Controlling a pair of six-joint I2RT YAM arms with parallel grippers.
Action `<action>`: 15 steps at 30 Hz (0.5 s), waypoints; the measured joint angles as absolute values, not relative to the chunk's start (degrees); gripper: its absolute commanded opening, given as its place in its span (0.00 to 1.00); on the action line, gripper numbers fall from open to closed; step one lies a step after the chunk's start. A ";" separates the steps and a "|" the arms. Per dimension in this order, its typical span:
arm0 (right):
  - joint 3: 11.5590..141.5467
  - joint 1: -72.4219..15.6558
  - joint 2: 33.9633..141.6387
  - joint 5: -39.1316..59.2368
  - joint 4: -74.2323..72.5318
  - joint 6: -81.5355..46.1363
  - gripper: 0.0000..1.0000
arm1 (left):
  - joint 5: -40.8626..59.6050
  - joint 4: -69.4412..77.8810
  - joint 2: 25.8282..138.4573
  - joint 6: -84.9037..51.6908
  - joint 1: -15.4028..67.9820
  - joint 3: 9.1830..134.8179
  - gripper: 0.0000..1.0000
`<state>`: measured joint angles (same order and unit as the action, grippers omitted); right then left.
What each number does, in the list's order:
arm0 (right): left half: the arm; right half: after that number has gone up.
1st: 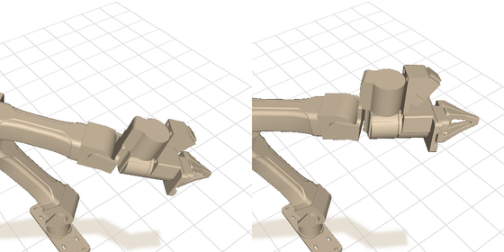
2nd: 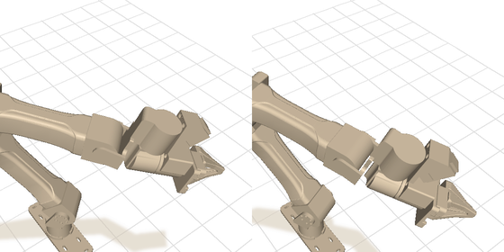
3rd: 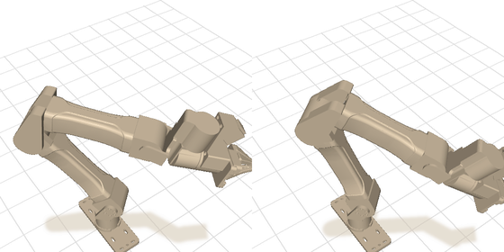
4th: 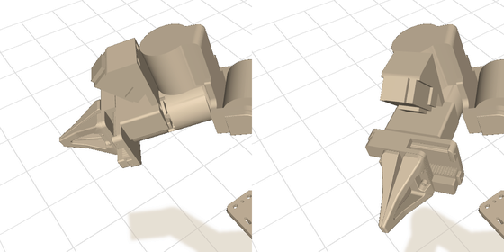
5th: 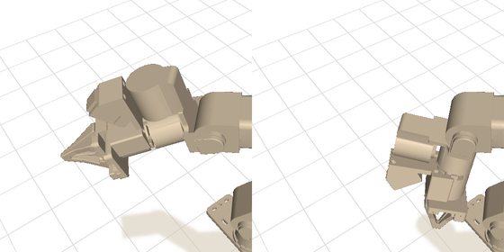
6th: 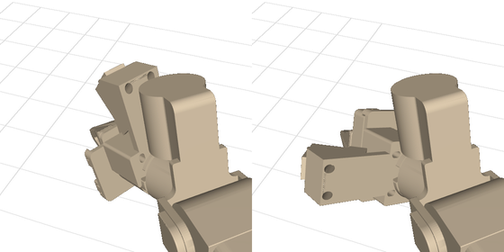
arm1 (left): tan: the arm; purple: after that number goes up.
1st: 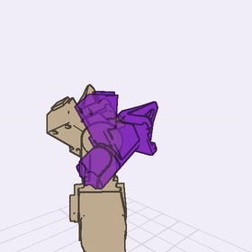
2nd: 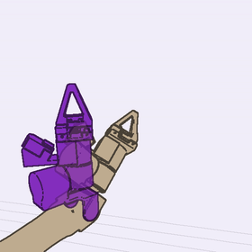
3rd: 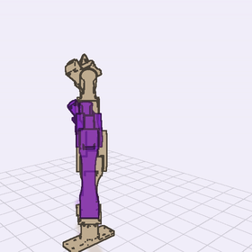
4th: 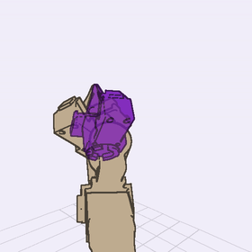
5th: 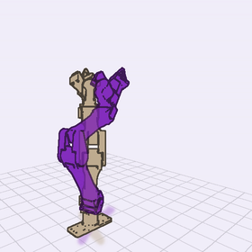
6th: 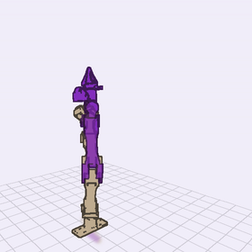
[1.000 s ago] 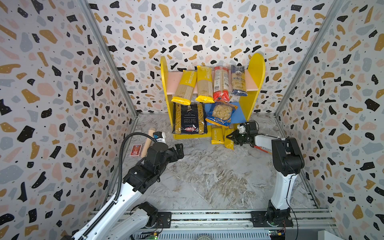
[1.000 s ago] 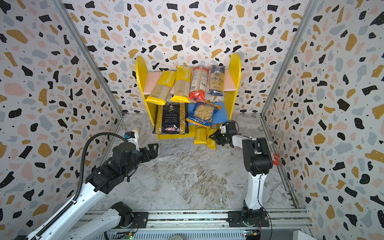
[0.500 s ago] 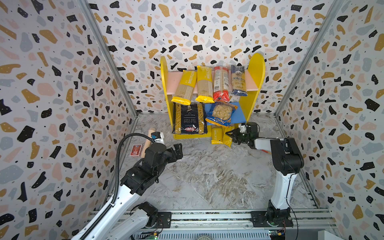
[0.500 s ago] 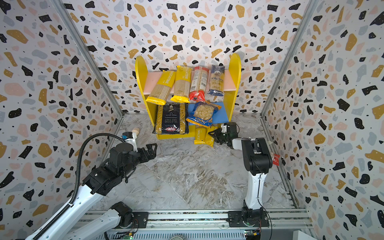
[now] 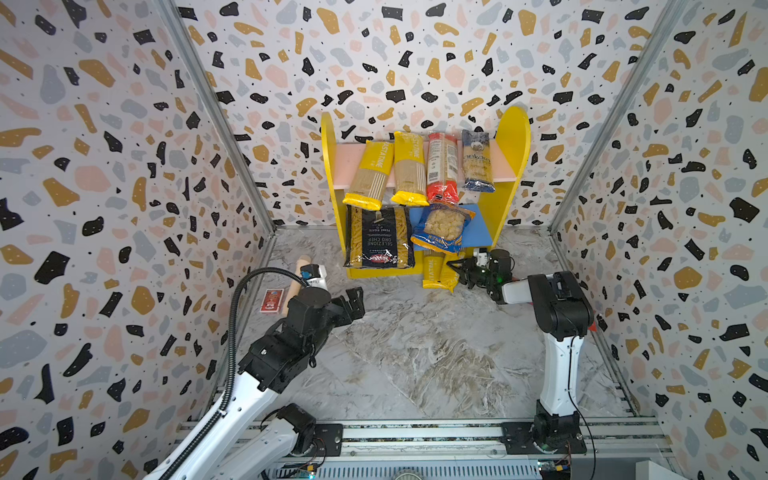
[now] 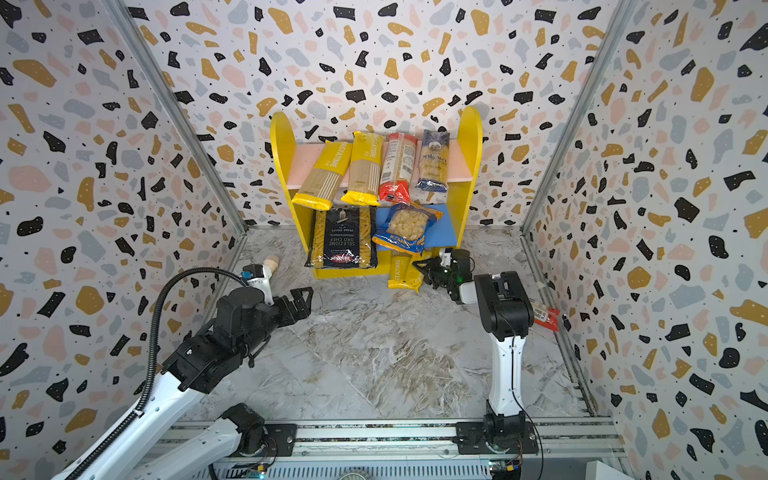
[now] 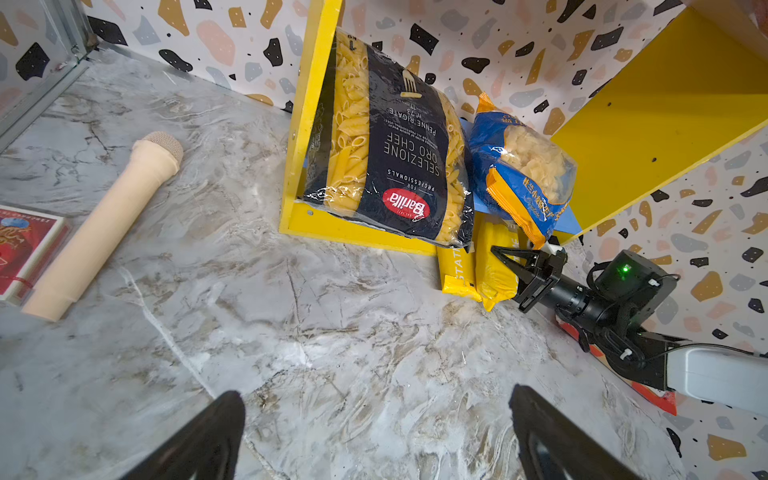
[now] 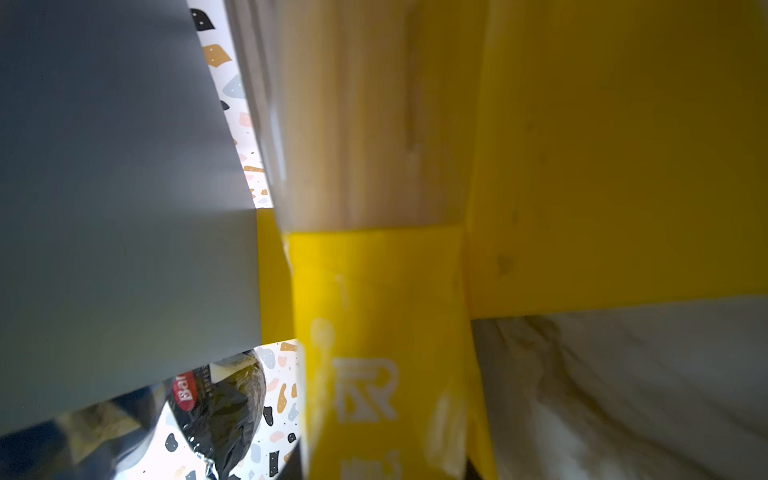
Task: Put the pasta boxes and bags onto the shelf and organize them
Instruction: 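Lower the upright pack beside the first Pastatime pack at the shelf base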
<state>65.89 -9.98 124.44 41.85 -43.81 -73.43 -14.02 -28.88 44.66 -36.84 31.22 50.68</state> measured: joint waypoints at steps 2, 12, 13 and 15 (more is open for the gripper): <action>66.30 -10.02 124.51 41.76 -43.83 -73.65 0.00 | -14.02 -28.97 44.66 -36.84 31.22 50.68 1.00; 67.79 -10.24 124.44 40.91 -39.70 -71.90 0.22 | -14.04 -29.10 44.69 -36.84 31.22 50.68 1.00; 67.90 -10.24 124.44 40.88 -39.29 -71.64 0.22 | -14.04 -29.08 44.69 -36.84 31.22 50.68 1.00; 68.53 -10.24 124.44 40.86 -37.71 -71.22 0.19 | -14.02 -29.08 44.69 -36.84 31.22 50.68 1.00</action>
<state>68.53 -10.24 124.44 40.86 -37.71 -71.22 -14.02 -29.08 44.69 -36.84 31.22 50.68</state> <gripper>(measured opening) 0.273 0.996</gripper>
